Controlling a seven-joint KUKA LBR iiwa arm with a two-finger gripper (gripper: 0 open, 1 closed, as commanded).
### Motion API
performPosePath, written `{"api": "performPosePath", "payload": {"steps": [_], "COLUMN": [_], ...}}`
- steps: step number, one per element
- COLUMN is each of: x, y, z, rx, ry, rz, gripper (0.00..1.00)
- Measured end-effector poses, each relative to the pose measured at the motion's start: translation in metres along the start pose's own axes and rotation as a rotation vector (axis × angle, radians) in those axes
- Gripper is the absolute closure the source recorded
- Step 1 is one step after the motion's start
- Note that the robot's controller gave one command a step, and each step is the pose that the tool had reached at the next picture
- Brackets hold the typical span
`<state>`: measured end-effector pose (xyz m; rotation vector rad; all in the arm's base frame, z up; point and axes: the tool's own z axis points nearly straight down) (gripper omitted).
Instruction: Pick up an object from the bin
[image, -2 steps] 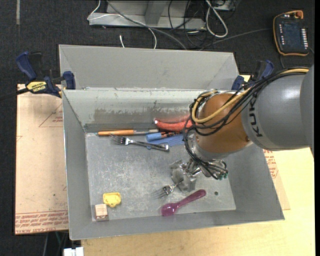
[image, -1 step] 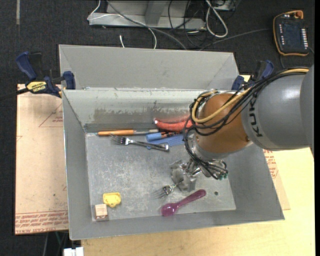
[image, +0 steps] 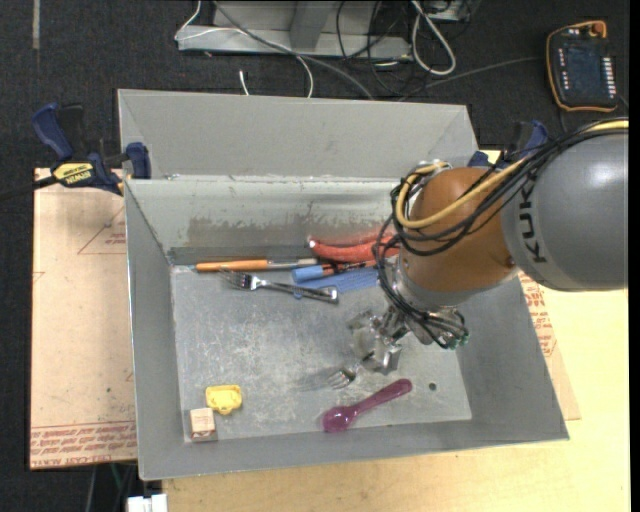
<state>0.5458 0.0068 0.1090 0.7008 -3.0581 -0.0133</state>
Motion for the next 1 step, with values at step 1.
{"api": "performPosePath", "payload": {"steps": [1], "x": [-0.0013], "y": [-0.0004], "z": [-0.0268], "rx": [0.003], "ry": [-0.006], "rz": [-0.001], "gripper": [1.00]}}
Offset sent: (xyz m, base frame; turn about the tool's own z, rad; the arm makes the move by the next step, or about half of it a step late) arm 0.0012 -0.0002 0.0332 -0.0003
